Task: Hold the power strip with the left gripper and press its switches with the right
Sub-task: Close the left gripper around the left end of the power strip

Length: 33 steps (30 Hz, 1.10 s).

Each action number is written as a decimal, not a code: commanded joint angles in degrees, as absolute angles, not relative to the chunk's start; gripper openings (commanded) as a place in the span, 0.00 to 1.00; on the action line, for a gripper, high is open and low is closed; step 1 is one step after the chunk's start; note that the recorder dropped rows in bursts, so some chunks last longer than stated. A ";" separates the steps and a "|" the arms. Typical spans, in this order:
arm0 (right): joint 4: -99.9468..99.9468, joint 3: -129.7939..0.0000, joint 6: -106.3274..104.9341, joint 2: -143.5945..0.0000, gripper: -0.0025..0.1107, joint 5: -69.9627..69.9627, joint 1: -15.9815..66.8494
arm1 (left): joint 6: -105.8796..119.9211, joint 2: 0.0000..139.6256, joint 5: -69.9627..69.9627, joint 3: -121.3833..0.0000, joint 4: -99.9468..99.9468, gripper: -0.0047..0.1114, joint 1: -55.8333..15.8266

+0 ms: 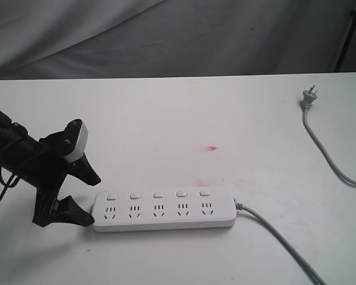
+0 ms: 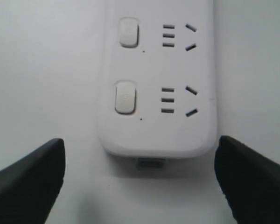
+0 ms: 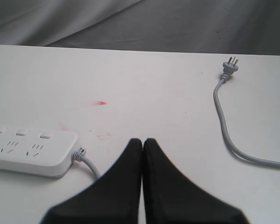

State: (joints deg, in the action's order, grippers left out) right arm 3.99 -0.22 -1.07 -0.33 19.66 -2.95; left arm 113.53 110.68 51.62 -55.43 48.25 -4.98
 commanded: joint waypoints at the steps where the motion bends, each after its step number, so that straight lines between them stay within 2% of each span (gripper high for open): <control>1: 3.83 0.00 -1.05 0.00 0.02 19.58 -3.42 | 117.17 110.76 54.36 -55.60 49.95 0.74 -5.34; 33: 3.83 0.00 -1.05 0.00 0.02 19.58 -3.42 | 119.97 115.30 56.08 -55.60 55.22 0.74 -5.34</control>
